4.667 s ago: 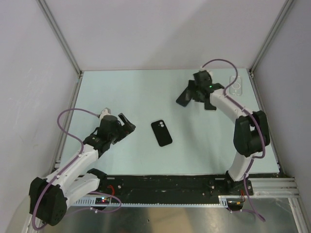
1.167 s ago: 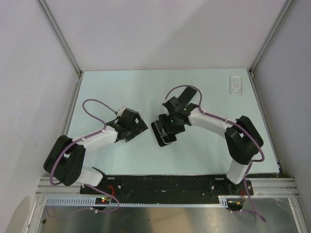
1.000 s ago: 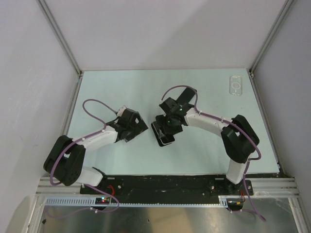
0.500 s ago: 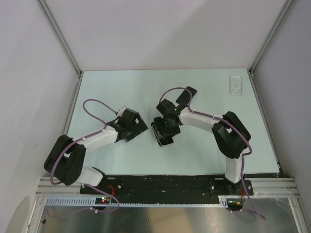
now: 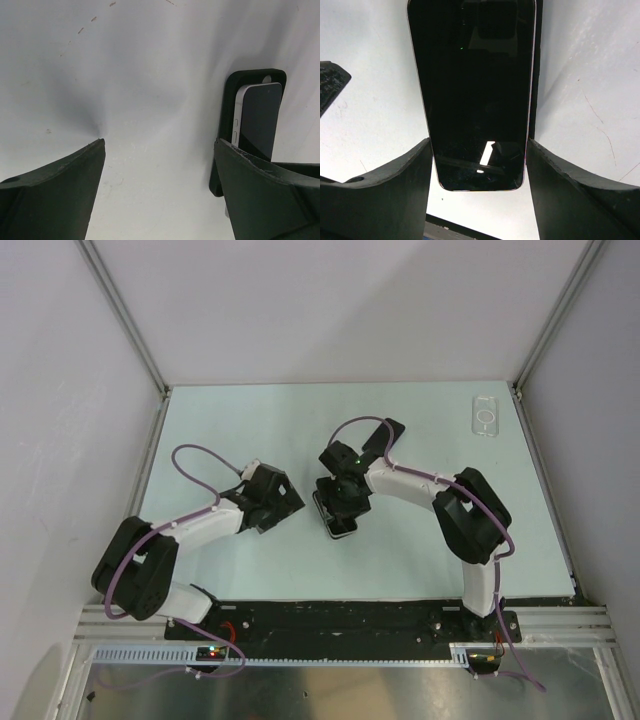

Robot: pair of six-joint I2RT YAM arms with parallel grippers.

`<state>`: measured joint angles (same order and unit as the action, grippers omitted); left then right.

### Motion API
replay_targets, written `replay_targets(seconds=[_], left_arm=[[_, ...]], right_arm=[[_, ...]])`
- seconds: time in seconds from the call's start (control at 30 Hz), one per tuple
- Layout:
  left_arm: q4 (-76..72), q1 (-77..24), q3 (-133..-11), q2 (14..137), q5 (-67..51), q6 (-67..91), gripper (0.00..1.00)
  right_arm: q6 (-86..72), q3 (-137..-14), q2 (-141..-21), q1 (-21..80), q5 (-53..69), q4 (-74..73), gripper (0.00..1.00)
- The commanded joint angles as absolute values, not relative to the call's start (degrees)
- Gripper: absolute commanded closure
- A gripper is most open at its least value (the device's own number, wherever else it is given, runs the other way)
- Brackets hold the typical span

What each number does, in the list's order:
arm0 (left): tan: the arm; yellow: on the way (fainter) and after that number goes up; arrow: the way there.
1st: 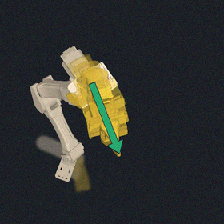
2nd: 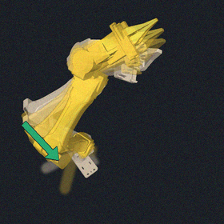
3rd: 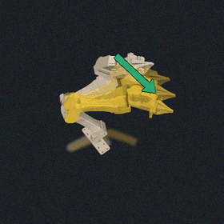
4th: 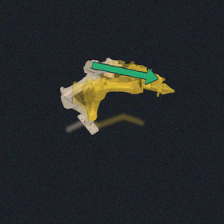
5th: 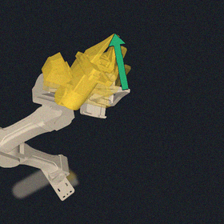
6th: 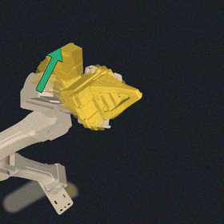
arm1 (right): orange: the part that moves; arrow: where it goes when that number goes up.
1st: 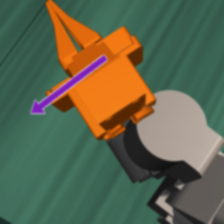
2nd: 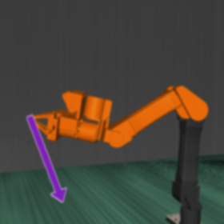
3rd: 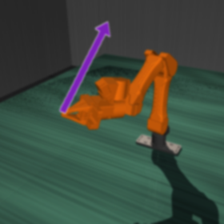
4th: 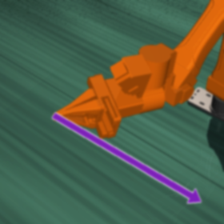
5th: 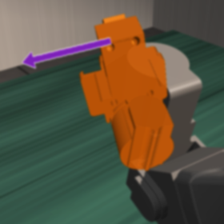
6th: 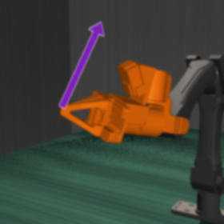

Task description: Put the phone into the phone case

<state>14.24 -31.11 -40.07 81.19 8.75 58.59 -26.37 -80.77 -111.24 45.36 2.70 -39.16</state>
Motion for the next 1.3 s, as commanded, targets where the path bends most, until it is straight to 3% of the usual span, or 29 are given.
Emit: replay_targets(seconds=[0.0,0.17,0.53,1.03,1.27], left_arm=[[12.97,-31.52,-40.59,81.24,8.87,58.47,0.07],[12.62,-31.6,-40.57,81.23,8.13,58.08,0.07],[11.81,-32.51,-40.14,81.69,6.31,57.99,0.11],[10.9,-35.01,-40.94,84.79,4.3,60.7,0.32],[10.53,-35.14,-42.31,85.85,3.62,60.27,0.39]], right_arm=[[-27.17,-83.66,-111.01,45.46,0.75,-38.92,0.27],[-27.16,-83.34,-109.75,45.6,0.66,-38.29,0.12],[-27.64,-80.14,-102.27,43.06,1.92,-35.06,0.12],[-22.71,-77.59,-106.48,33.84,13.41,-24.57,0.42],[-22.63,-77.18,-109.14,33.74,14.69,-22.94,0.49]])
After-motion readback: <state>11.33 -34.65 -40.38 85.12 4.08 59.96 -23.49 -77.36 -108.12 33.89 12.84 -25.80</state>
